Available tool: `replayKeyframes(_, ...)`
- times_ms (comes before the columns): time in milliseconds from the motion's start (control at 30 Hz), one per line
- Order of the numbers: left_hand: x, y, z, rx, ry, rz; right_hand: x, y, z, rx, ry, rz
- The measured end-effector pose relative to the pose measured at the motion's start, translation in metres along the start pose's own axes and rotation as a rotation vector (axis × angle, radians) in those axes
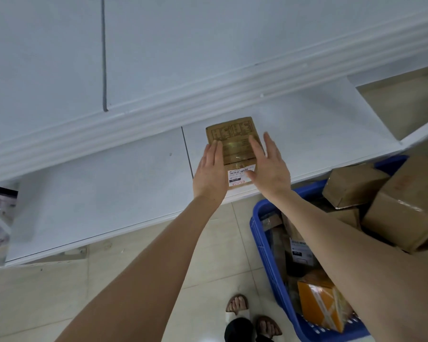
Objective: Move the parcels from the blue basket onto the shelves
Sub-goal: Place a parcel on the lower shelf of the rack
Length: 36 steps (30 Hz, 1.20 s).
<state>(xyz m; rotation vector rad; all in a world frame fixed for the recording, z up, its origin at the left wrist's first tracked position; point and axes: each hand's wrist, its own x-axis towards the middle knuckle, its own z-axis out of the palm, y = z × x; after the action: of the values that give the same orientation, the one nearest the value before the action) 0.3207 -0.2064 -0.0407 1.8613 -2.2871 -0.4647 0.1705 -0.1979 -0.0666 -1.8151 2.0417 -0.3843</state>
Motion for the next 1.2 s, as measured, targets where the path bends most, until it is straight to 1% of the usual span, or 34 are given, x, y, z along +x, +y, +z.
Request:
replayKeyframes(100,0.0,0.004,0.003,0.159,-0.08,0.057,0.006,-0.007,0.001,-0.106,-0.058,-0.057)
replayKeyframes(200,-0.003,0.004,0.007,0.216,-0.161,0.061,0.009,-0.007,0.003,-0.102,-0.076,-0.046)
replayKeyframes(267,-0.003,0.004,0.008,0.236,-0.177,0.062,0.009,-0.007,0.002,-0.082,-0.081,-0.028)
replayKeyframes(733,0.035,-0.007,0.014,0.264,-0.144,0.026,0.051,-0.016,0.003,-0.085,-0.083,-0.005)
replayKeyframes(1200,0.077,-0.016,0.015,0.22,-0.108,0.028,0.09,-0.02,0.004,-0.062,-0.061,0.013)
